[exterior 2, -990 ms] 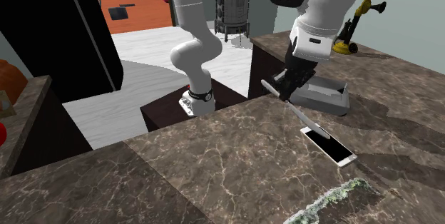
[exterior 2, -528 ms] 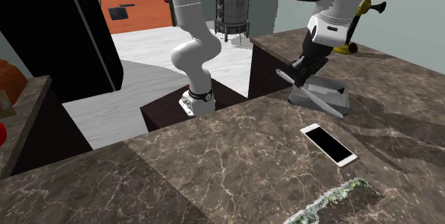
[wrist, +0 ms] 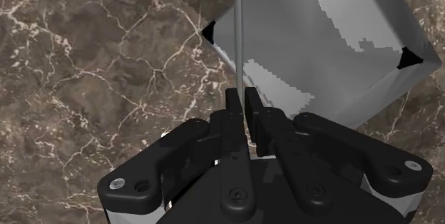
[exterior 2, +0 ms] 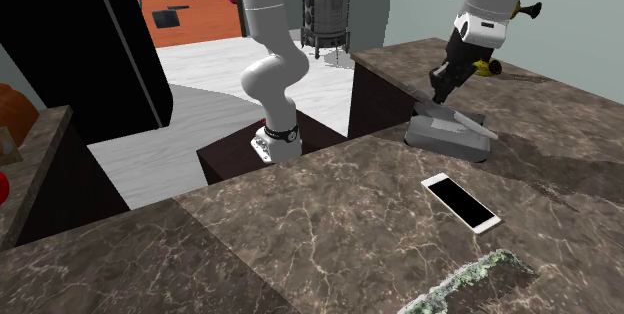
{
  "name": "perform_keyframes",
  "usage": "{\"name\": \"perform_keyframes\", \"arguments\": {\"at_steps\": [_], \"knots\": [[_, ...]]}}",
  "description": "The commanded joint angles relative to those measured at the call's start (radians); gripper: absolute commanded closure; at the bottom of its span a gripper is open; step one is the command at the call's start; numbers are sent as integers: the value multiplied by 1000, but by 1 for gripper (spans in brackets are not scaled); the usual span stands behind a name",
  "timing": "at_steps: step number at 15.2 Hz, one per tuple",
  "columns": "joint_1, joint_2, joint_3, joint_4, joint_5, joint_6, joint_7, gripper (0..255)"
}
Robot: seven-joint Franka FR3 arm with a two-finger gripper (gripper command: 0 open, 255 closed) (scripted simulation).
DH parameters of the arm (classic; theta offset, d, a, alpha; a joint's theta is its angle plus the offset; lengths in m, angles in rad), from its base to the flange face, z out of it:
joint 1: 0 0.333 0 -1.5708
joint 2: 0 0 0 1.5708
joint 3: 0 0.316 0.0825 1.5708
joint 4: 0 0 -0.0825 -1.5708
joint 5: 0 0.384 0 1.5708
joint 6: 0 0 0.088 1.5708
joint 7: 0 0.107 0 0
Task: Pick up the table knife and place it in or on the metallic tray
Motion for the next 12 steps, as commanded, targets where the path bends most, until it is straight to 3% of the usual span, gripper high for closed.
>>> {"name": "perform_keyframes", "arguments": {"at_steps": [1, 8, 12], "knots": [[21, 22, 28, 30, 7, -4, 49, 255], [95, 128, 117, 159, 11, -13, 216, 255], [96, 131, 117, 108, 11, 40, 212, 255]]}}
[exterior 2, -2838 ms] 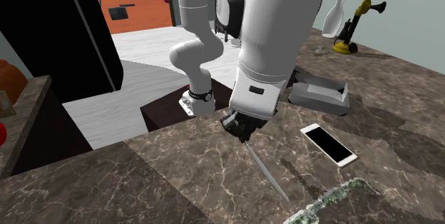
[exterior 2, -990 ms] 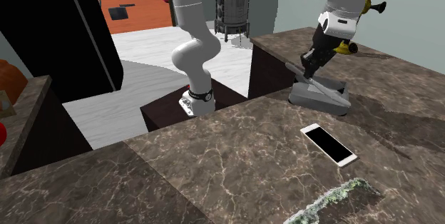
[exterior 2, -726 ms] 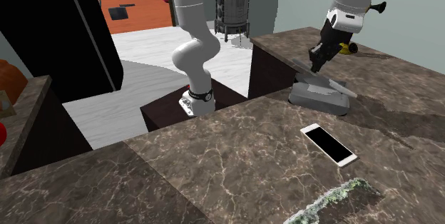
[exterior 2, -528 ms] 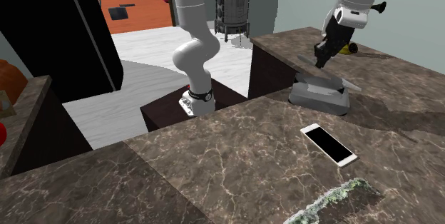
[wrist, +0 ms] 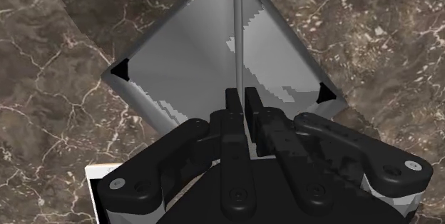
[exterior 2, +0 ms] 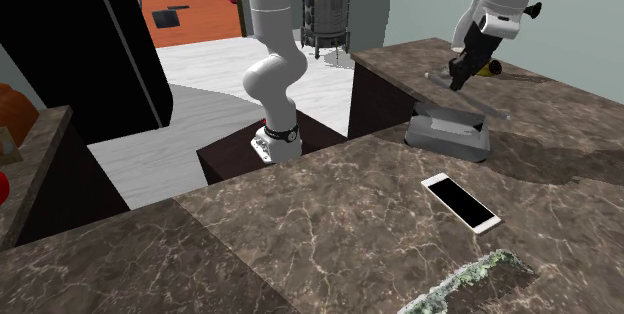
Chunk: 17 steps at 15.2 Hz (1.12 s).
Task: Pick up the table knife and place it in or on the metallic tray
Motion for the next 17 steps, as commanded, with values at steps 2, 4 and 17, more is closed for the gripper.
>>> {"name": "perform_keyframes", "arguments": {"at_steps": [2, 4, 17], "knots": [[1, 3, 1, -36, 0, 40, -2, 255], [1, 7, 1, -60, 0, 66, -4, 255], [3, 35, 3, -158, -4, 193, -10, 255]]}}
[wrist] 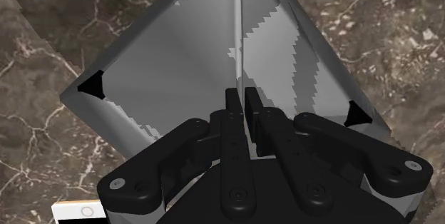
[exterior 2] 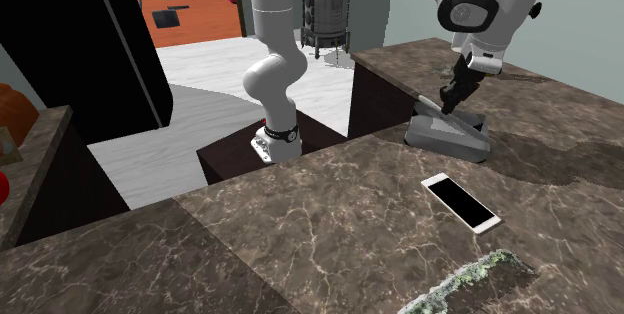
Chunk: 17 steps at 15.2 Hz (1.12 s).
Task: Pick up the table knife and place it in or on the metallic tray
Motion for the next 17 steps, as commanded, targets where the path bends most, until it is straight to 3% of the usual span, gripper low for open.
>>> {"name": "perform_keyframes", "arguments": {"at_steps": [1, 4, 5, 10, 14, 17], "knots": [[0, 0, 0, -1, 0, 2, 0, 255], [0, 0, 0, -1, 0, 2, 0, 255], [0, 0, 0, -1, 0, 2, 0, 0], [0, 0, 0, -1, 0, 2, 0, 0], [-6, -9, -6, 115, -2, -124, 0, 0], [-6, -9, -6, 115, -2, -124, 0, 0]]}}
